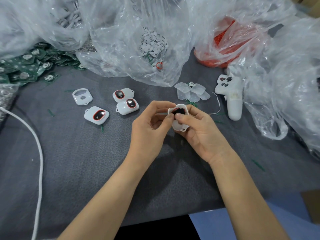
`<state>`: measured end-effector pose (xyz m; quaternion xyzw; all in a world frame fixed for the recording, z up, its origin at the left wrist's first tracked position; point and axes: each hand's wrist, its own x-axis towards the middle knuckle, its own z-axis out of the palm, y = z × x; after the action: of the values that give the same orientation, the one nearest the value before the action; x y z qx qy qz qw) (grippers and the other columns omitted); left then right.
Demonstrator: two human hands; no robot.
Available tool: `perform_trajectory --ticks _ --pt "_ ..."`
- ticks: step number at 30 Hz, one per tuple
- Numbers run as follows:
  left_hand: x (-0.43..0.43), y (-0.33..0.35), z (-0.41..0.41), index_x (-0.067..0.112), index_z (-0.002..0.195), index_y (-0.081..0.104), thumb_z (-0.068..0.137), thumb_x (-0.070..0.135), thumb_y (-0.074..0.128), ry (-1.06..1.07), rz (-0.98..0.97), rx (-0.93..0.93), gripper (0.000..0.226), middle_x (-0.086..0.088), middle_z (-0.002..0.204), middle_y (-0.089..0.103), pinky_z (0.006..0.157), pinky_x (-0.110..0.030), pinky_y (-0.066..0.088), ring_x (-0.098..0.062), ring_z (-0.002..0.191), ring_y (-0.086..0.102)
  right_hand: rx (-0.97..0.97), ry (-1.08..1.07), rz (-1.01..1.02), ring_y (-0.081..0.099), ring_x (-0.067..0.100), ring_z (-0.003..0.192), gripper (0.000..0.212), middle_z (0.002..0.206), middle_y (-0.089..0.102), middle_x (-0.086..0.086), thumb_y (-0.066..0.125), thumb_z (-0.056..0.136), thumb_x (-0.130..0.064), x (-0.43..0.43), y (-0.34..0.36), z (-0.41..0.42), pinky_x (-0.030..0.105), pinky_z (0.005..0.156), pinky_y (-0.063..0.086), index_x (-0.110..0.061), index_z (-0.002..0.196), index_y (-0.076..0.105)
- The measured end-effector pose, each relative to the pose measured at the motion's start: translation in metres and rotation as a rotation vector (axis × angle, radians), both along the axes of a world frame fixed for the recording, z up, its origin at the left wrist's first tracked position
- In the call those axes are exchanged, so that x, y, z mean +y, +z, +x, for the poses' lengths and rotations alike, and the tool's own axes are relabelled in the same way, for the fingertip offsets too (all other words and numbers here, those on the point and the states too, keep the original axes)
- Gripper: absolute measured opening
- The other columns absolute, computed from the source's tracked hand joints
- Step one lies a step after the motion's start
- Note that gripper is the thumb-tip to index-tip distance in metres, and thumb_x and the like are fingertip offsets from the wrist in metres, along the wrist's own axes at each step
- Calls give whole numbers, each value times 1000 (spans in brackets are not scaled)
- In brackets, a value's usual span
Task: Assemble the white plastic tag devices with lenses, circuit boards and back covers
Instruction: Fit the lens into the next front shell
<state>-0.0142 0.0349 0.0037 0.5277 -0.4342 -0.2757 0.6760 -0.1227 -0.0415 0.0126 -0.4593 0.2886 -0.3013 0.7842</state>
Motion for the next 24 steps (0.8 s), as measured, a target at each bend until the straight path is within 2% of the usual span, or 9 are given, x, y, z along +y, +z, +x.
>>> perform_trajectory --ticks 2,5,9,11,15,20,24 --pt "-1 -1 1 21 92 63 88 -7 59 9 11 13 28 10 89 70 79 -19 51 -6 87 67 -17 8 -2 65 12 77 21 81 68 3 63 70 -9 0 0 0 23 74 55 -5 91 60" --pt "-1 -1 1 22 89 60 88 -5 60 45 22 8 28 4 85 68 73 -19 51 -6 76 65 1 7 -21 64 13 76 22 81 68 4 65 69 -10 1 -1 1 24 75 53 -4 89 60" --pt "-2 -1 1 23 88 58 87 -8 59 80 31 12 31 6 78 65 68 -14 47 -4 69 62 28 -21 -66 60 15 73 16 79 64 9 70 70 -19 2 -2 2 28 72 52 -8 80 64" --pt "-1 -1 1 21 89 58 87 -8 58 78 48 4 29 7 78 66 67 -15 48 -5 70 63 63 -45 -115 60 16 70 10 75 64 8 74 74 -20 2 -3 2 29 68 53 -15 71 67" --pt "0 1 1 18 91 63 87 -7 58 66 79 13 26 0 85 70 71 -18 52 -9 76 66 144 -66 -199 59 16 66 18 68 63 5 68 76 -21 1 -4 3 30 64 52 -22 58 65" --pt "1 2 1 14 91 66 88 -6 58 29 117 47 22 4 85 71 75 -17 52 -6 81 67 180 -84 -200 55 17 62 19 63 59 6 67 74 -20 1 -4 3 32 62 48 -21 55 62" --pt "0 3 2 12 91 66 89 -2 60 12 119 98 16 2 85 72 73 -17 53 -8 81 68 198 -93 -210 56 24 70 13 67 62 10 67 73 -19 1 -6 4 44 73 47 -18 60 67"
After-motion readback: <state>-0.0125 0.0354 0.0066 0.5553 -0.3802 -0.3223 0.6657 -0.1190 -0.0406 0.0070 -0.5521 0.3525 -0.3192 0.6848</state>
